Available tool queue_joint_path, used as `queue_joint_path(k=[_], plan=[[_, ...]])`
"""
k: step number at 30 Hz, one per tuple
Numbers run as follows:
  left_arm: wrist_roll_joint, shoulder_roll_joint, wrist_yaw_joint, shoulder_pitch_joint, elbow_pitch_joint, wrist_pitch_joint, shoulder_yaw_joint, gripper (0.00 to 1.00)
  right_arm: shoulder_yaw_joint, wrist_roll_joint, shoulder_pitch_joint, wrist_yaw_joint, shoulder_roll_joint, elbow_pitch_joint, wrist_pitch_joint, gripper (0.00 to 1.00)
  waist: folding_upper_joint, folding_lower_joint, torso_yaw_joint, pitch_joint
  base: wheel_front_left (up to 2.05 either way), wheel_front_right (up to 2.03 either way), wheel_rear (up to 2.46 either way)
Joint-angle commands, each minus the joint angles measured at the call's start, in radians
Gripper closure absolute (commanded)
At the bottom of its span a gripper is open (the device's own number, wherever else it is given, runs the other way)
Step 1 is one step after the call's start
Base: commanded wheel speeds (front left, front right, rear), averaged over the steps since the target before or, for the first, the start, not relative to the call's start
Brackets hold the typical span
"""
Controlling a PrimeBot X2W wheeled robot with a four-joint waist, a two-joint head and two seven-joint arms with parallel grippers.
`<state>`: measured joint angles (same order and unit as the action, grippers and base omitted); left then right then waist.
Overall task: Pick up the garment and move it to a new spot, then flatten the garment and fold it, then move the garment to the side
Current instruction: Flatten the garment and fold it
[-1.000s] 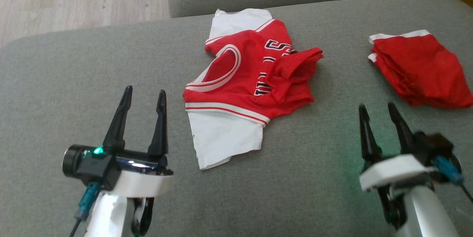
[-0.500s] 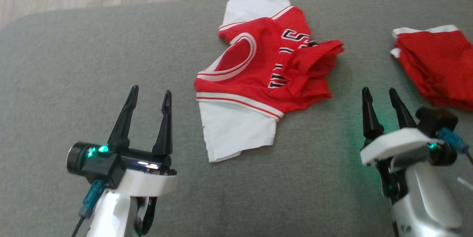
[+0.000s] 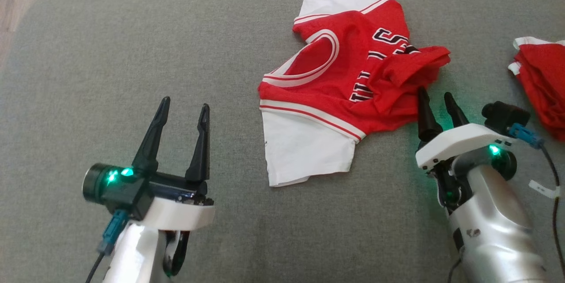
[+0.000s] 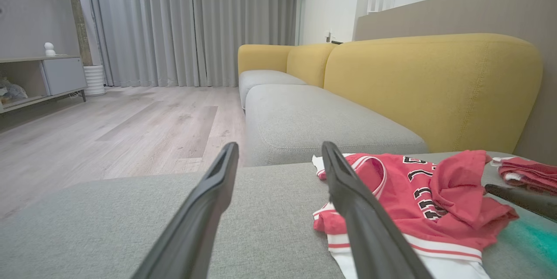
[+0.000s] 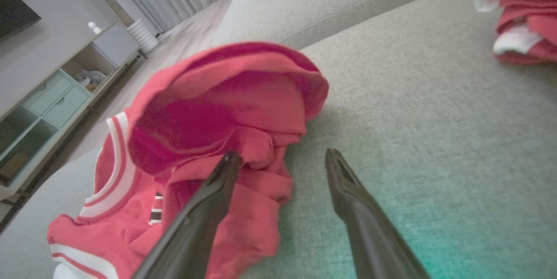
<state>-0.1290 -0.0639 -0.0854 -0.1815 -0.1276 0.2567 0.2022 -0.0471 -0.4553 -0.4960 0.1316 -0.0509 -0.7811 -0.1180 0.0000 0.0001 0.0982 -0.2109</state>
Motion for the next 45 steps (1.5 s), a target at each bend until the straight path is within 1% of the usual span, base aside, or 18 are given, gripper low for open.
queue_joint_path(k=[1,5,6,7,9,11,16,20,25,30,31,36,38,41,43,45], plan=[[0.009,-0.001,0.000,-0.039,0.029,0.005,-0.023,0.00,-0.028,-0.003,-0.046,-0.001,0.001,0.005,-0.020,0.00,0.0000,-0.0001,0.002,-0.002,0.00,0.00,0.00],[0.009,0.002,0.002,-0.034,0.028,0.005,-0.010,0.00,-0.059,-0.030,-0.086,-0.001,0.001,-0.060,-0.047,0.00,0.0000,-0.0001,0.009,-0.005,0.00,0.00,0.00],[0.009,0.002,0.002,-0.034,0.027,0.005,-0.007,0.00,-0.068,-0.036,-0.095,-0.001,0.001,-0.073,-0.053,0.05,0.0000,-0.0001,0.010,-0.006,0.00,0.00,0.00],[0.010,0.003,0.001,-0.033,0.025,0.005,-0.004,0.00,-0.078,-0.042,-0.103,-0.001,0.001,-0.087,-0.058,0.18,0.0000,-0.0001,0.011,-0.007,0.00,0.00,0.00],[0.011,0.004,0.001,-0.033,0.024,0.005,0.002,0.00,-0.097,-0.059,-0.117,-0.001,0.001,-0.112,-0.064,0.60,0.0000,-0.0001,0.013,-0.008,0.00,0.00,0.00],[0.011,0.004,0.001,-0.033,0.023,0.005,0.006,0.00,-0.115,-0.074,-0.128,-0.001,0.001,-0.134,-0.069,1.00,0.0000,-0.0001,0.015,-0.008,0.00,0.00,0.00],[0.011,0.005,0.003,-0.031,0.020,0.005,0.007,0.00,-0.138,-0.089,-0.145,-0.001,0.001,-0.174,-0.089,1.00,0.0000,-0.0001,0.015,0.001,0.00,0.00,0.00],[0.010,0.002,0.008,-0.016,0.017,0.005,-0.003,0.00,-0.141,-0.076,-0.145,-0.001,0.001,-0.206,-0.113,1.00,0.0000,-0.0001,-0.001,0.026,0.00,0.00,0.00],[0.005,0.001,0.014,0.000,0.022,0.005,-0.016,0.00,-0.092,-0.030,-0.120,-0.001,0.001,-0.224,-0.132,1.00,0.0000,-0.0001,-0.042,0.061,0.00,0.00,0.00],[-0.001,0.003,0.019,0.019,0.028,0.005,-0.024,0.00,0.002,0.060,-0.069,-0.001,-0.011,-0.212,-0.138,1.00,0.0000,-0.0001,-0.091,0.096,0.00,0.00,0.00],[-0.003,0.003,0.022,0.027,0.031,0.005,-0.027,0.00,0.046,0.106,-0.044,-0.001,-0.015,-0.197,-0.139,1.00,0.0000,-0.0001,-0.110,0.107,0.00,0.00,0.00],[-0.007,0.005,0.026,0.039,0.037,0.005,-0.035,0.00,0.171,0.251,0.033,-0.001,-0.010,-0.116,-0.116,1.00,0.0000,-0.0001,-0.148,0.125,0.00,0.00,0.00],[-0.010,0.006,0.027,0.043,0.037,0.005,-0.040,0.00,0.211,0.276,0.067,-0.001,-0.003,-0.061,-0.090,1.00,0.0000,-0.0001,-0.161,0.132,0.00,0.00,0.00],[-0.013,0.007,0.024,0.048,0.034,0.005,-0.037,0.00,0.234,0.284,0.114,-0.001,0.000,0.030,-0.062,1.00,0.0000,-0.0001,-0.173,0.141,0.00,0.00,0.00],[-0.011,0.008,0.022,0.049,0.031,0.005,-0.031,0.00,0.255,0.330,0.145,-0.001,0.000,0.092,-0.054,1.00,0.0000,-0.0001,-0.178,0.145,0.00,0.00,0.00],[-0.011,0.008,0.022,0.049,0.030,0.005,-0.030,0.00,0.278,0.338,0.167,-0.001,0.000,0.143,-0.035,1.00,0.0000,-0.0001,-0.180,0.149,0.00,0.00,0.00]])
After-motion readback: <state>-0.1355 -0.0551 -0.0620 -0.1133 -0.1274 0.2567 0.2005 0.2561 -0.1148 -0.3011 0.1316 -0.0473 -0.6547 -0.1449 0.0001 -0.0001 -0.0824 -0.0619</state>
